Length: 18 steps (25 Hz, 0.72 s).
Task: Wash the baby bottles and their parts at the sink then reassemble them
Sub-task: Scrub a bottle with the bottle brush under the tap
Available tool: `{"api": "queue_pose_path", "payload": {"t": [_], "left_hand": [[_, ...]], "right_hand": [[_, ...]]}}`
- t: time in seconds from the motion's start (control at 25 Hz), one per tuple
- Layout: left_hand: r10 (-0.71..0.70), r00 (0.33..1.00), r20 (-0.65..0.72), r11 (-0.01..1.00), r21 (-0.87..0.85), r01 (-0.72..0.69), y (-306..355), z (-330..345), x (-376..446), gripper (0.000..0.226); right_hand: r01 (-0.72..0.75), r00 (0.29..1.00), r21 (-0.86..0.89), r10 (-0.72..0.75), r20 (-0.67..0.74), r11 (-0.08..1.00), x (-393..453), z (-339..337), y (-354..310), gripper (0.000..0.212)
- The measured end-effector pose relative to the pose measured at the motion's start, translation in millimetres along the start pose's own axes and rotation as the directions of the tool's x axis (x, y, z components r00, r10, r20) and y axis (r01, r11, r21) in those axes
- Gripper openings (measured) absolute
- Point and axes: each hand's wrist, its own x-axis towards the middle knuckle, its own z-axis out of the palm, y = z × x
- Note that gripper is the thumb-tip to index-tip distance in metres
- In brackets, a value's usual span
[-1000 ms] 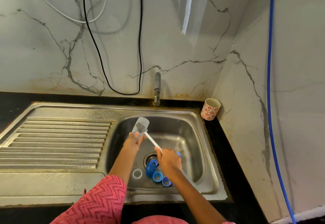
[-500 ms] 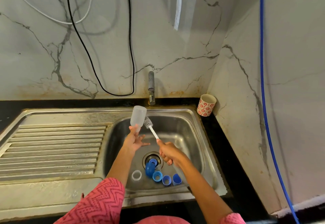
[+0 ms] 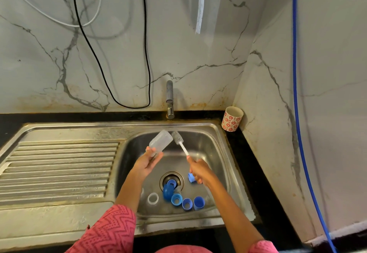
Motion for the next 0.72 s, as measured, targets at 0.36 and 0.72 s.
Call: {"api": "queue_pose_path", "payload": {"t": [0.36, 0.72], "left_hand": [[0.091, 0.995, -0.050, 0.994, 0.058, -0.089, 0.4, 1.6, 4.1, 0.042], [0.429, 0.852, -0.298, 0.876, 0.367, -0.313, 5.1, -10.1, 21.4, 0.043]], "right_hand": [[-0.003, 0.999, -0.122, 0.009, 0.050, 0.993, 0.5, 6.6, 10.9, 0.050], [0.142, 0.982, -0.192, -0.114, 0.149, 0.971, -7.2, 16.9, -0.1, 0.051]]}}
